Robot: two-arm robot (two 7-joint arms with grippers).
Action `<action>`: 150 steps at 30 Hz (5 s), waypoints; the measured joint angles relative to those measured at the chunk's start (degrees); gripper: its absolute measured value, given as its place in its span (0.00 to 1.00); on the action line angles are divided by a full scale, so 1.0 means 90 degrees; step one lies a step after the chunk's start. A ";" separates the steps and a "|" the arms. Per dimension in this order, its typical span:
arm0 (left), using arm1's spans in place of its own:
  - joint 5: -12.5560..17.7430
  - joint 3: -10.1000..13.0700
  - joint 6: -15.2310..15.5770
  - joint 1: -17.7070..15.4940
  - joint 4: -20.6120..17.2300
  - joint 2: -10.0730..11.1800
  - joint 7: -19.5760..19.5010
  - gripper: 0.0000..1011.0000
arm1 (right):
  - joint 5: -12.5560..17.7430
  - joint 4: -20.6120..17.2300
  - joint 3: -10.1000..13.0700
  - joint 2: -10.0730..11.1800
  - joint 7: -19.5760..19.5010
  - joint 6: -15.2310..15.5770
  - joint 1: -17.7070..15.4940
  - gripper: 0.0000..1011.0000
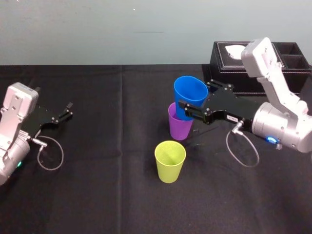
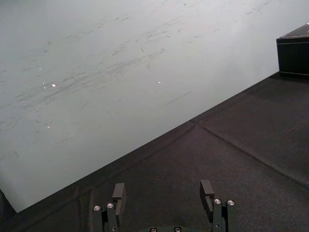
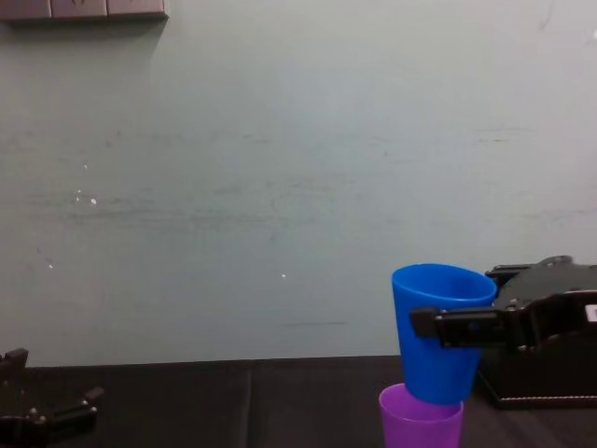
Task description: Stack the three plastic cups sequentially using one hand.
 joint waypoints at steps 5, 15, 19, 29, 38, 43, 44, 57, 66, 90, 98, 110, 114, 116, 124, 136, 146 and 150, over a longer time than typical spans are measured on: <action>0.0000 0.0000 0.0000 0.0000 0.0000 0.0000 0.0000 1.00 | -0.0064 0.0216 -0.0098 -0.0115 0.0019 0.0006 0.0185 0.71; 0.0000 0.0000 0.0000 0.0000 0.0000 0.0000 0.0000 1.00 | -0.0182 0.0553 -0.0243 -0.0261 0.0063 0.0040 0.0418 0.71; 0.0000 0.0000 0.0000 0.0000 0.0000 0.0000 0.0000 1.00 | -0.0228 0.0703 -0.0291 -0.0328 0.0088 0.0035 0.0494 0.71; 0.0000 0.0000 0.0000 0.0000 0.0000 0.0000 0.0000 1.00 | -0.0274 0.0971 -0.0342 -0.0459 0.0108 0.0000 0.0605 0.71; 0.0000 0.0000 0.0000 0.0000 0.0000 0.0000 0.0000 1.00 | -0.0318 0.1190 -0.0389 -0.0546 0.0133 -0.0039 0.0636 0.71; 0.0000 0.0000 0.0000 0.0000 0.0000 0.0000 0.0000 1.00 | -0.0317 0.1257 -0.0397 -0.0563 0.0152 -0.0058 0.0589 0.71; 0.0000 0.0001 0.0000 0.0000 0.0000 0.0000 0.0000 1.00 | -0.0316 0.1260 -0.0397 -0.0564 0.0153 -0.0058 0.0587 0.71; 0.0000 0.0000 0.0000 0.0000 0.0000 0.0000 0.0000 1.00 | -0.0314 0.1247 -0.0392 -0.0561 0.0153 -0.0059 0.0589 0.71; 0.0000 0.0000 0.0000 0.0000 0.0000 0.0000 0.0000 1.00 | -0.0311 0.1238 -0.0388 -0.0557 0.0152 -0.0057 0.0593 0.88; 0.0000 0.0000 0.0000 0.0000 0.0000 0.0000 0.0000 1.00 | -0.0308 0.1229 -0.0388 -0.0553 0.0145 -0.0057 0.0596 0.99; 0.0000 0.0000 0.0000 0.0000 0.0000 0.0000 0.0000 1.00 | -0.0308 0.1229 -0.0389 -0.0553 0.0142 -0.0057 0.0596 0.99; 0.0000 0.0000 0.0000 0.0000 0.0000 0.0000 0.0000 1.00 | -0.0146 0.0789 -0.0138 -0.0345 0.0104 -0.0077 0.0268 0.99; 0.0000 0.0000 0.0000 0.0000 0.0000 0.0000 0.0000 1.00 | -0.0013 0.0504 0.0033 -0.0139 0.0108 -0.0099 0.0002 0.99; 0.0000 0.0000 0.0000 0.0000 0.0000 0.0000 0.0000 1.00 | 0.0081 0.0326 0.0145 0.0013 0.0125 -0.0142 -0.0174 0.99; 0.0000 0.0000 0.0000 0.0000 0.0000 0.0000 0.0000 1.00 | 0.0418 -0.0211 0.0503 0.0529 0.0244 -0.0288 -0.0809 0.99; 0.0000 0.0000 0.0000 0.0000 0.0000 0.0000 0.0000 1.00 | 0.0530 -0.0623 0.0593 0.1277 0.0451 -0.0470 -0.1745 0.99; 0.0000 0.0000 0.0000 0.0000 0.0000 0.0000 0.0000 1.00 | 0.0500 -0.0470 0.0360 0.1217 0.0516 -0.0587 -0.1854 0.99; 0.0000 0.0000 0.0000 0.0000 0.0000 0.0000 0.0000 1.00 | 0.0445 -0.0380 0.0226 0.1135 0.0555 -0.0593 -0.1758 0.99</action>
